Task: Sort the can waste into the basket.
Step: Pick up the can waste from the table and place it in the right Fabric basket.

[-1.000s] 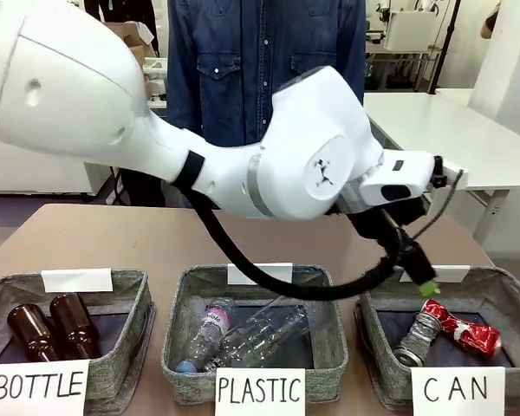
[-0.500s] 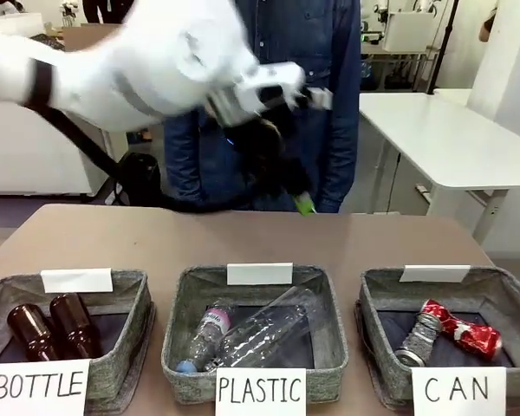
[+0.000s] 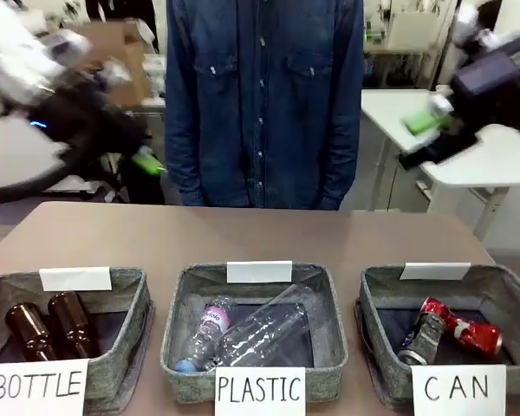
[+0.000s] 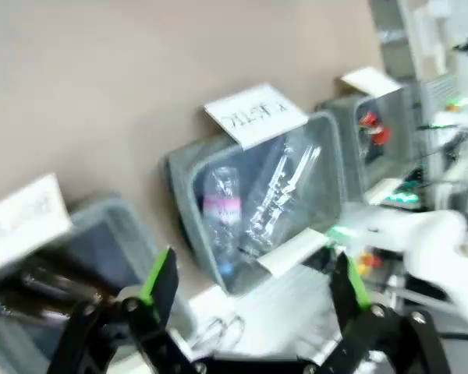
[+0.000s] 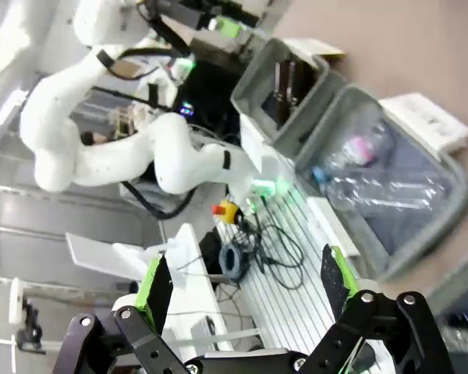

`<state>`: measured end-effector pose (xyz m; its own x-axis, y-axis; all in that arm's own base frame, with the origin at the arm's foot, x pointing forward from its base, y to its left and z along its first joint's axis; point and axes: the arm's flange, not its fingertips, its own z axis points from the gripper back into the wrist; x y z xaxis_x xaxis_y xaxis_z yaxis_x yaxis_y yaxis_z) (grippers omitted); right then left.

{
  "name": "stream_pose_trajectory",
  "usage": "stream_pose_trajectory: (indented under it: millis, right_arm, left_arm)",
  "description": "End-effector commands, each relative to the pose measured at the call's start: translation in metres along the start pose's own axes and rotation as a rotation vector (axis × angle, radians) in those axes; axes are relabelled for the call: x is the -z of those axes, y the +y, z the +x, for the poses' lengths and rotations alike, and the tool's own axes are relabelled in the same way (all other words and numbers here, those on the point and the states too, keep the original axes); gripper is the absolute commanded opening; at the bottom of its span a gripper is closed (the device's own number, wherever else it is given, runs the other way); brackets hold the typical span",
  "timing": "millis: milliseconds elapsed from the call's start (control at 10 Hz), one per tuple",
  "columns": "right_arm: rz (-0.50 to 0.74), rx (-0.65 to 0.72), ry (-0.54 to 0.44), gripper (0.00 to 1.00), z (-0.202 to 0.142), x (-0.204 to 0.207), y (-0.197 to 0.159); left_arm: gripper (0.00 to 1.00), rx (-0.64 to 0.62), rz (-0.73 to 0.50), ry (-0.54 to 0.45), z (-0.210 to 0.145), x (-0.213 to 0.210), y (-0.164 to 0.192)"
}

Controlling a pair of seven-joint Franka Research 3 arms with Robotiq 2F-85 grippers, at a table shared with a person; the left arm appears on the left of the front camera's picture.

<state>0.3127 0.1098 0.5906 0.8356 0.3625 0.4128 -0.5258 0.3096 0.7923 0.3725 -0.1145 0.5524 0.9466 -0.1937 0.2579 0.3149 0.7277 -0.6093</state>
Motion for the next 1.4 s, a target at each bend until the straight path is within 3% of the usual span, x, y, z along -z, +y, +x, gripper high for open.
stream_pose_trajectory:
  millis: [0, 200, 300, 400, 500, 600, 700, 1300]
  right_arm:
    - [0.068, 0.086, -0.026, 1.0, 0.014, 0.013, -0.007]
    - [0.118, 0.248, -0.145, 1.0, 0.023, 0.009, -0.021]
    - [0.13, 0.295, -0.208, 1.0, 0.022, 0.0, -0.032]
    - [0.138, 0.397, -0.314, 1.0, 0.02, -0.014, -0.05]
    - [0.087, 0.471, -0.389, 1.0, 0.015, -0.024, -0.063]
    - [0.036, 0.475, -0.405, 1.0, 0.008, -0.031, -0.071]
    - [0.093, 0.393, -0.27, 1.0, 0.018, -0.026, -0.062]
    - [0.093, 0.393, -0.27, 1.0, 0.018, -0.026, -0.062]
  left_arm:
    - [1.0, -0.242, -0.303, -0.103, -0.033, -0.046, 0.032]
    - [1.0, -0.192, -0.696, -0.093, -0.056, -0.083, 0.085]
    - [1.0, -0.198, -0.826, -0.104, -0.062, -0.089, 0.103]
    - [1.0, -0.205, -0.84, -0.104, -0.063, -0.083, 0.12]
    - [1.0, -0.171, -0.634, -0.099, -0.067, -0.1, 0.084]
    - [1.0, -0.171, -0.634, -0.099, -0.067, -0.1, 0.084]
    - [1.0, -0.171, -0.634, -0.099, -0.067, -0.1, 0.084]
    - [1.0, -0.171, -0.634, -0.099, -0.067, -0.1, 0.084]
